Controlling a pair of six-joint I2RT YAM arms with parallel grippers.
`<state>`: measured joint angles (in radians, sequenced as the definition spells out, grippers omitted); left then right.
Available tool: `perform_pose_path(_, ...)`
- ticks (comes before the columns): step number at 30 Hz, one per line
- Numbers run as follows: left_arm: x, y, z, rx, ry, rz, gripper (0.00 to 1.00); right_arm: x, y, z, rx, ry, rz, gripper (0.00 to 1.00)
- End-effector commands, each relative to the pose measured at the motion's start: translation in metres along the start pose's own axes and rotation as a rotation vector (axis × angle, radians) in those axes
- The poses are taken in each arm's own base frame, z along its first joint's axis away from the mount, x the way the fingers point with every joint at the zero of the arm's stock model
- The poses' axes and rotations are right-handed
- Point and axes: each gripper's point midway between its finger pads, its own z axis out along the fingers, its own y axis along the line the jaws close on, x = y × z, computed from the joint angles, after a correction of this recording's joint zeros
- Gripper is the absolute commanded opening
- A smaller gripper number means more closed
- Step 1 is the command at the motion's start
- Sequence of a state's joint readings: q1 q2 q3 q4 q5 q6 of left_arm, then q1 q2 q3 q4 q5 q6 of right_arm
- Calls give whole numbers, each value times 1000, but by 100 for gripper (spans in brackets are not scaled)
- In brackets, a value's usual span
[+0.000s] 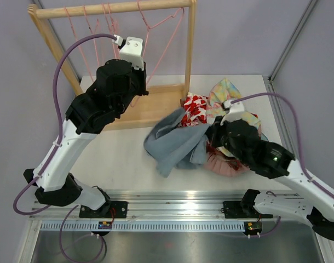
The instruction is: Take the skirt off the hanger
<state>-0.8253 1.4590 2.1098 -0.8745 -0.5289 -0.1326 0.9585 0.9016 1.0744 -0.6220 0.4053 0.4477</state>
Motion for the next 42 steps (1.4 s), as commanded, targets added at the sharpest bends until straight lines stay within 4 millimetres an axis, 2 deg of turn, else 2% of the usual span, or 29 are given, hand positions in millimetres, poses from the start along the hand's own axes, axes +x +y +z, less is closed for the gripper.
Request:
perform_pose_path(1, -63, 18, -28, -23, -249, -209, 0, -116, -36, -66, 205, -331, -3, 0)
perform_pose_path(2, -53, 16, -23, -24, -230, -204, 0, -139, -47, -78, 279, -399, 0, 0)
perform_pose_path(3, -50, 17, -26, -24, -227, -209, 0, -166, -49, -94, 309, -466, 7, 0)
perform_pose_path(4, -47, 17, -25, -24, -221, -217, 0, -180, -57, -102, 376, -493, -74, 0)
perform_pose_path(5, -37, 16, -21, -26, -202, -212, 0, -203, -67, -117, 461, -579, -36, 0)
perform_pose_path(7, -34, 16, -23, -22, -199, -226, 0, -227, -72, -132, 551, -628, -125, 0)
perform_pose_path(8, -30, 15, -21, -22, -192, -225, 0, -245, -72, -144, 564, -703, -69, 0)
perform_pose_path(9, -25, 14, -19, -23, -184, -227, 0, -254, -73, -151, 588, -717, -112, 0)
perform_pose_path(11, -21, 12, -18, -16, -174, -226, 0, -273, -75, -167, 605, -785, -69, 0)
perform_pose_path(14, -16, 8, -13, -9, -159, -225, 0, -285, -76, -165, 649, -802, -101, 0)
perform_pose_path(16, -15, 5, -10, -8, -154, -224, 0, -286, -78, -154, 667, -795, -96, 0)
perform_pose_path(17, -13, 4, -7, -10, -148, -221, 0, -275, -82, -136, 670, -726, -171, 0)
perform_pose_path(19, -14, 3, -6, -9, -151, -225, 0, -264, -109, -110, 717, -677, -115, 0)
perform_pose_path(20, -13, 2, -4, -9, -149, -223, 0, -238, -116, -69, 686, -549, -180, 0)
perform_pose_path(21, -12, 1, -3, -11, -145, -223, 0, -227, -147, -54, 738, -513, -111, 0)
perform_pose_path(22, -11, 0, -1, -9, -141, -222, 0, -208, -155, -28, 701, -424, -127, 0)
perform_pose_path(23, -8, -1, 0, -10, -131, -217, 0, -177, -170, -1, 720, -351, -105, 0)
perform_pose_path(24, -6, -2, 0, -10, -124, -223, 0, -164, -180, 10, 731, -340, -50, 0)
perform_pose_path(25, 5, -2, 3, -16, -94, -210, 0, -152, -186, 19, 732, -313, -2, 0)
perform_pose_path(26, 12, -3, 4, -22, -75, -207, 0, -124, -194, 36, 722, -209, 36, 0)
perform_pose_path(28, 28, -1, 2, -44, -35, -216, 0, -100, -200, 54, 717, -159, 140, 0)
perform_pose_path(29, 51, -3, 6, -51, 9, -197, 0, -81, -202, 67, 708, -103, 148, 0)
perform_pose_path(30, 54, -2, 2, -49, 8, -216, 0, -74, -202, 72, 702, -90, 177, 0)
perform_pose_path(31, 69, -2, 5, -58, 35, -208, 0, -64, -200, 78, 688, -57, 189, 0)
perform_pose_path(36, 88, 4, 5, -96, 61, -213, 0, -51, -189, 88, 613, -46, 261, 2)
perform_pose_path(37, 88, 5, 8, -104, 55, -204, 0, -50, -187, 88, 600, -50, 270, 6)
perform_pose_path(39, 79, 6, 11, -114, 38, -178, 0, -50, -184, 84, 577, -75, 283, 96)
perform_pose_path(40, 61, 6, 11, -115, 5, -187, 0, -49, -184, 83, 578, -84, 293, 100)
perform_pose_path(42, 54, 0, 24, -114, 11, -147, 0, -49, -185, 78, 587, -97, 307, 100)
